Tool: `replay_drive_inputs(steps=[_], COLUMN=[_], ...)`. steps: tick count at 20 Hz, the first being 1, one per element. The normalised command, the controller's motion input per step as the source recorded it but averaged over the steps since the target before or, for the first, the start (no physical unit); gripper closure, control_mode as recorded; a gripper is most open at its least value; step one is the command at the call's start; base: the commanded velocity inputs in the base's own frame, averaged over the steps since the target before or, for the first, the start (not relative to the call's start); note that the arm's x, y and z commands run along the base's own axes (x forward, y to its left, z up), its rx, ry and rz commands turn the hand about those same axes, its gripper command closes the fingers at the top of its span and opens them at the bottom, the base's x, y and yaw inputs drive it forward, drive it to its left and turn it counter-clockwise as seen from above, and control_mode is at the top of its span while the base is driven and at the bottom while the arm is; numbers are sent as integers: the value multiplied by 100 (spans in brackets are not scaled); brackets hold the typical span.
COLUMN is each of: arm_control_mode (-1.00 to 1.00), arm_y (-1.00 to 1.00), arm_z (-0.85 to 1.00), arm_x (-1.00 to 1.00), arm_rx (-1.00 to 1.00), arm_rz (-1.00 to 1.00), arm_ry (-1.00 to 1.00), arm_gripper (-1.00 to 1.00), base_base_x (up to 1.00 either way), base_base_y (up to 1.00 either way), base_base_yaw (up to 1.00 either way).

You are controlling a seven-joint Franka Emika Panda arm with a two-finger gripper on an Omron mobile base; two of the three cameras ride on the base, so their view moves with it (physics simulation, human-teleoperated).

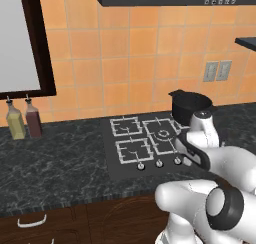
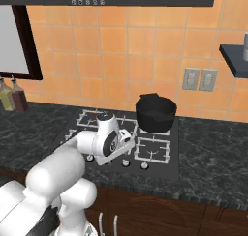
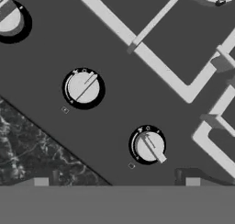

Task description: Turn off the rear right burner of the stove.

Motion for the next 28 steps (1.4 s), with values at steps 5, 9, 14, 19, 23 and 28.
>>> replay_drive_inputs(steps=[5,9,14,19,23,28], arm_control_mode=[-100,-100,-100,-100,-100,-100], arm_y=[-25,-34,0,0,4,24], arm_z=[-27,-15,-10,-23,-29,-16], arm_x=[29,7,22,14,-4,-35], arm_rx=[0,1,0,0,-1,-9], arm_rz=[0,1,0,0,6,14], arm_ry=[10,3,5,3,2,-1], arm_gripper=[-100,-100,-100,-100,-100,-100], base_base_x=[0,0,0,0,0,0], base_base_y=[0,0,0,0,0,0], base_base_yaw=[0,0,0,0,0,0])
